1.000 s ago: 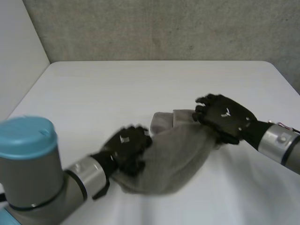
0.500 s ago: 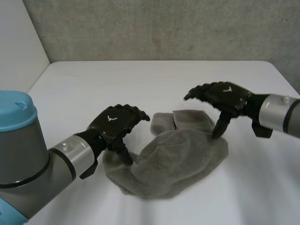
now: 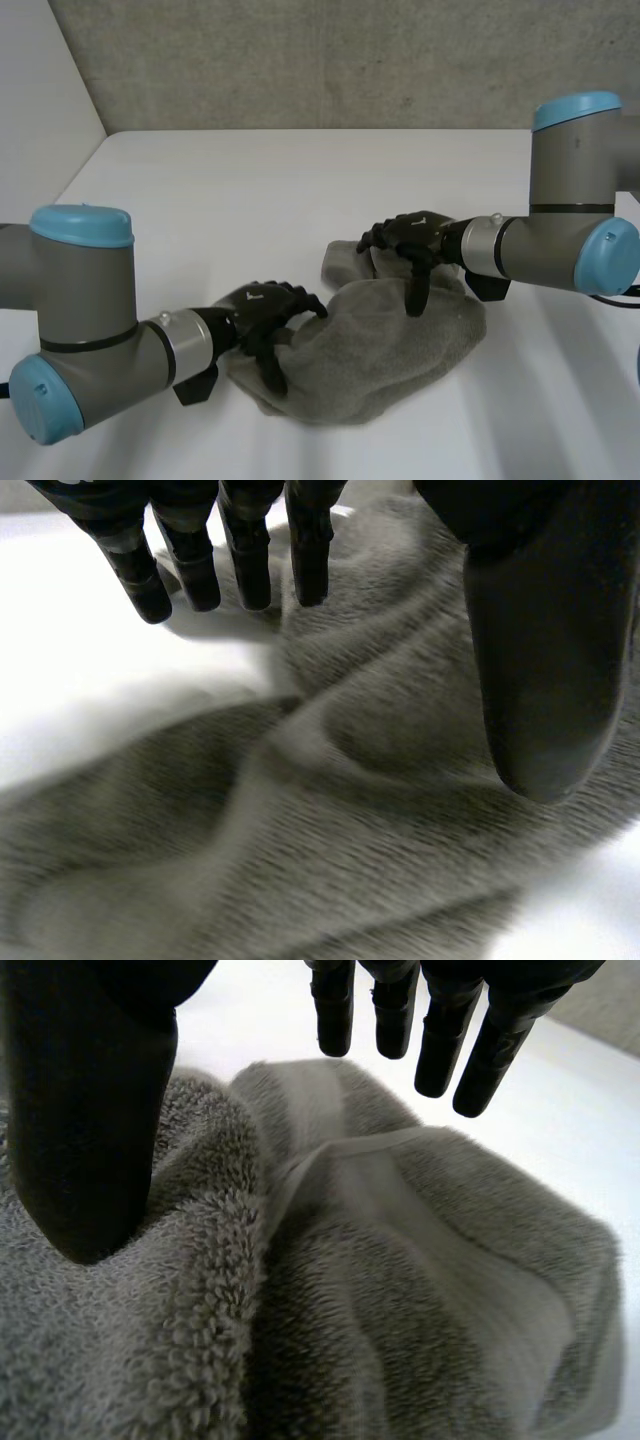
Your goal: Fold the towel.
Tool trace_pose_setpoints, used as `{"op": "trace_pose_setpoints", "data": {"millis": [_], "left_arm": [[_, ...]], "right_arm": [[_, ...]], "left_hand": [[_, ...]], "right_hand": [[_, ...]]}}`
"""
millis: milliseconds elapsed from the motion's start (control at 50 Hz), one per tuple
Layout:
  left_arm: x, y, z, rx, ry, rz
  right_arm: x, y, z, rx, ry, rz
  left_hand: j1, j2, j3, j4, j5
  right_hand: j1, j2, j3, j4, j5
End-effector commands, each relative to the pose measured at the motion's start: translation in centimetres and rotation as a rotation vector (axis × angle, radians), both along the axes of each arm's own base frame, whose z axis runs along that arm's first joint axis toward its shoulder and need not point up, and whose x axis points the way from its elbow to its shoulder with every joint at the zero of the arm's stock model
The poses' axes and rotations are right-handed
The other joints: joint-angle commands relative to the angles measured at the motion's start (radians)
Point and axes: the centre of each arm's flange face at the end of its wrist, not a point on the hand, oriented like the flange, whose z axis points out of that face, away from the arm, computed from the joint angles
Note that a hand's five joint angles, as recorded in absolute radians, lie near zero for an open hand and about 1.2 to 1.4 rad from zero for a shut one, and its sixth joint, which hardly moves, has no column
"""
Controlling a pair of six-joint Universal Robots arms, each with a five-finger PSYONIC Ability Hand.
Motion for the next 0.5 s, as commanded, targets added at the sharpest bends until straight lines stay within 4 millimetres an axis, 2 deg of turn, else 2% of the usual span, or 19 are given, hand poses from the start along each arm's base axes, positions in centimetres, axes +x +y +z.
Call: {"op": "trace_pose_setpoints", "data": {"millis": [20,40,60,80,100,120,140,160,180,200,220,240,300,340,360,380,420,500], "left_arm": [[-0.2,1.2,-0.1,0.024,-0.002,-0.024],[-0.2,1.2,-0.1,0.024,-0.002,-0.024],[-0.3,1.4,-0.1,0.025,-0.002,-0.028],[-0.3,1.4,-0.1,0.026,-0.003,-0.03],[-0.3,1.4,-0.1,0.026,-0.003,-0.03],[-0.3,1.4,-0.2,0.028,-0.004,-0.03],[-0.3,1.4,-0.2,0.028,-0.004,-0.03],[-0.3,1.5,-0.2,0.03,-0.004,-0.031],[-0.3,1.3,-0.1,0.027,-0.002,-0.027],[-0.3,1.3,-0.1,0.027,-0.002,-0.027],[-0.2,1.1,-0.1,0.025,-0.003,-0.02],[-0.1,0.9,0.0,0.019,-0.003,-0.015],[0.0,0.8,0.3,0.008,-0.002,-0.01],[0.6,0.3,1.6,-0.016,0.009,0.015],[0.6,0.3,1.6,-0.016,0.009,0.015],[1.2,0.0,2.2,-0.024,0.012,0.035],[1.6,-0.1,2.8,-0.025,0.017,0.046],[2.1,0.6,3.9,-0.011,0.01,0.051]], "right_arm": [[-0.2,1.3,-1.2,0.039,0.082,0.072],[-0.3,1.6,-1.5,0.047,0.104,0.089],[-0.3,1.6,-1.5,0.047,0.104,0.089],[-0.5,1.9,-1.6,0.047,0.12,0.104],[-0.6,1.9,-1.5,0.037,0.131,0.114],[-0.6,1.9,-1.5,0.037,0.131,0.114],[-0.8,1.8,-1.2,0.021,0.134,0.116],[-0.9,1.7,-0.4,0.0,0.128,0.116],[-0.9,1.7,-0.4,-0.001,0.128,0.116],[-1.0,1.7,0.5,-0.022,0.118,0.115],[-1.0,1.7,0.5,-0.022,0.118,0.115],[-1.1,2.0,1.6,-0.044,0.11,0.114],[-1.4,2.5,2.6,-0.063,0.105,0.108],[-1.9,2.7,3.0,-0.063,0.108,0.099],[-2.9,2.7,3.6,-0.066,0.109,0.08],[-2.9,2.7,3.6,-0.067,0.109,0.08],[-4.7,3.6,4.7,-0.054,0.099,0.052],[-5.3,4.7,4.7,-0.029,0.091,0.085]], "left_hand": [[-0.035,0.006,-0.042,-0.056,0.026],[-0.035,0.006,-0.042,-0.056,0.026],[0.067,0.107,-0.042,-0.056,0.128],[0.202,0.242,-0.042,-0.056,0.263],[0.203,0.243,-0.042,-0.056,0.264],[0.342,0.383,-0.042,-0.056,0.404],[0.344,0.384,-0.042,-0.056,0.405],[0.591,0.631,-0.042,-0.056,0.652],[0.776,0.817,-0.042,-0.056,0.838],[0.778,0.819,-0.042,-0.056,0.84],[0.874,0.915,-0.042,-0.056,0.936],[0.986,1.026,-0.042,-0.056,1.047],[1.057,1.097,-0.042,-0.056,1.118],[1.057,1.097,-0.042,-0.056,1.118],[1.057,1.097,-0.042,-0.056,1.118],[1.057,1.097,-0.042,-0.056,1.118],[1.057,1.097,-0.042,-0.056,1.118],[1.057,1.097,-0.042,-0.056,1.118]], "right_hand": [[0.083,0.078,-0.05,-0.078,0.092],[0.174,0.168,-0.05,-0.078,0.182],[0.174,0.169,-0.05,-0.078,0.183],[0.299,0.294,-0.05,-0.078,0.308],[0.478,0.473,-0.05,-0.078,0.487],[0.48,0.474,-0.05,-0.078,0.489],[0.68,0.675,-0.05,-0.078,0.689],[0.839,0.834,-0.05,-0.078,0.848],[0.841,0.836,-0.05,-0.078,0.85],[0.995,0.99,-0.05,-0.078,1.004],[0.997,0.991,-0.05,-0.078,1.005],[1.148,1.142,-0.05,-0.078,1.156],[1.154,1.149,-0.05,-0.078,1.163],[1.154,1.149,-0.05,-0.078,1.163],[1.154,1.149,-0.05,-0.078,1.163],[1.154,1.149,-0.05,-0.078,1.163],[1.154,1.149,-0.05,-0.078,1.163],[1.154,1.149,-0.05,-0.078,1.163]]}}
